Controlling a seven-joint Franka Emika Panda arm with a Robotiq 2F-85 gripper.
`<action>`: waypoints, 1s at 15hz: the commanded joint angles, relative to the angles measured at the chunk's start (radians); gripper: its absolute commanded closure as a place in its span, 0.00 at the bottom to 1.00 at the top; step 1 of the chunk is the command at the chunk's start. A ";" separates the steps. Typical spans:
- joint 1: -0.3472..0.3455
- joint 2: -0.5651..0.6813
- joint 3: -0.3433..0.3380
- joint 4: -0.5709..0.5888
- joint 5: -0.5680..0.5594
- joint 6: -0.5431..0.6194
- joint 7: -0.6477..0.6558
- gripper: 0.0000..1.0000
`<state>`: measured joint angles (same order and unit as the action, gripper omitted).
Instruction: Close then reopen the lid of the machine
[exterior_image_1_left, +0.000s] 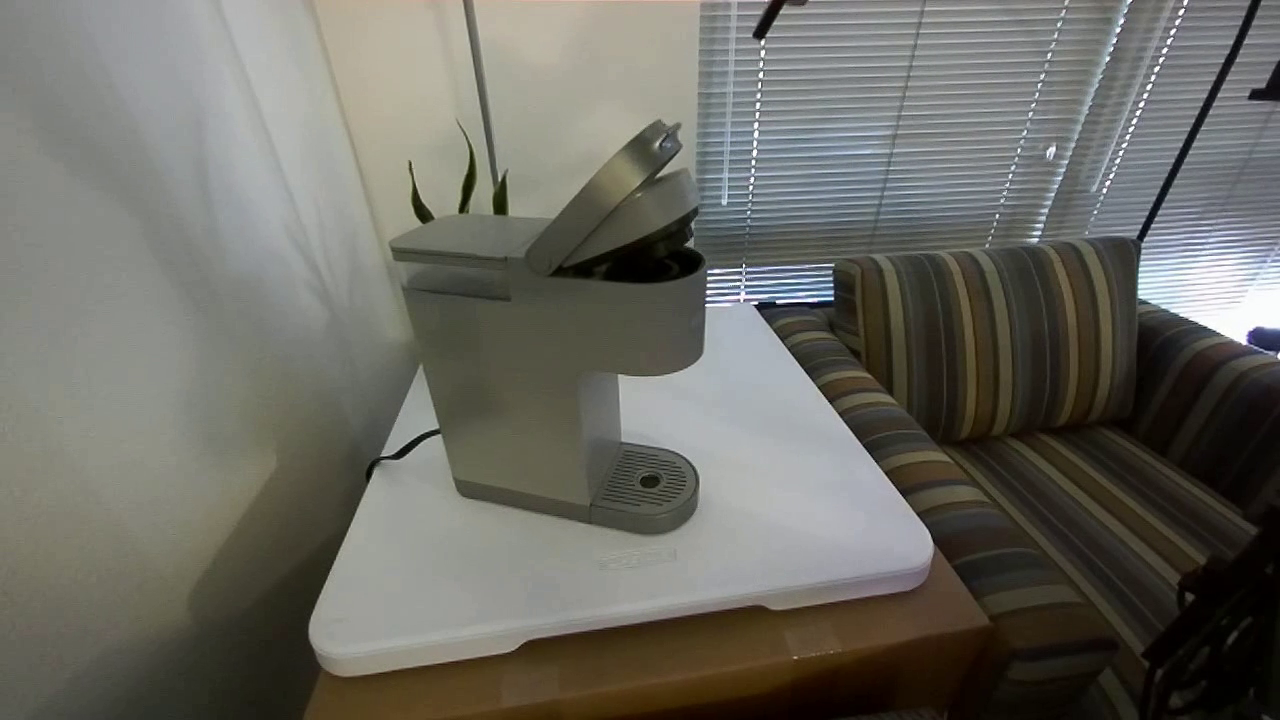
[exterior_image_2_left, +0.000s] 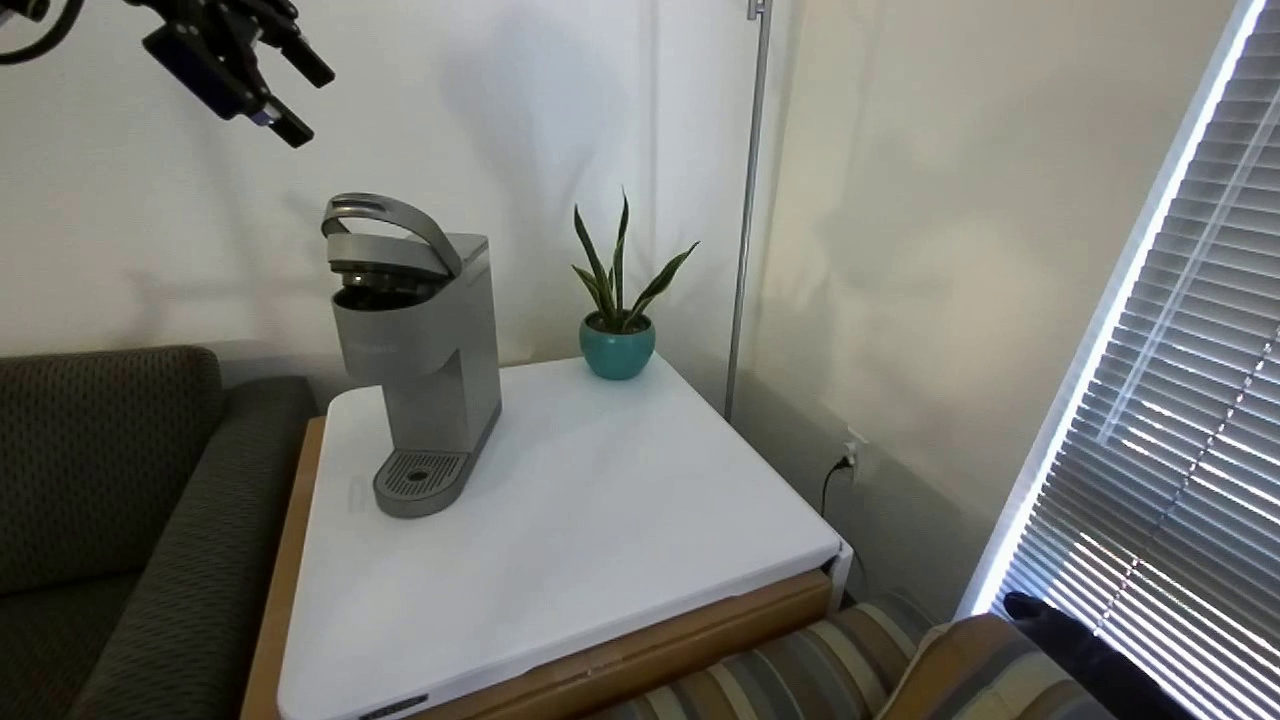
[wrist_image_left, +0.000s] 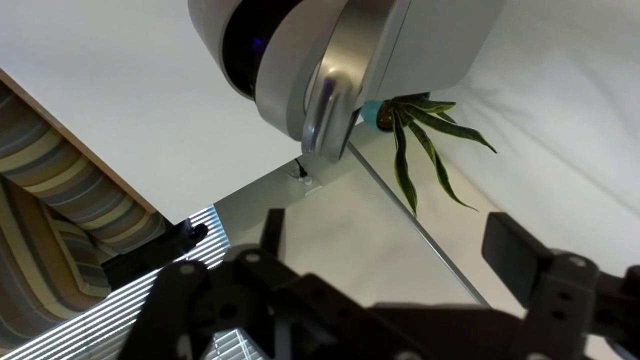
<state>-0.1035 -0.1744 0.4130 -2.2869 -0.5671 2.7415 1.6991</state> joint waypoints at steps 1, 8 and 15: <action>-0.017 0.082 0.011 0.049 -0.053 0.029 0.040 0.00; -0.018 0.162 -0.011 0.126 -0.137 0.036 0.097 0.00; -0.009 0.269 -0.024 0.230 -0.144 0.098 0.109 0.00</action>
<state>-0.1084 0.0175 0.3937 -2.1135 -0.6942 2.7810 1.7971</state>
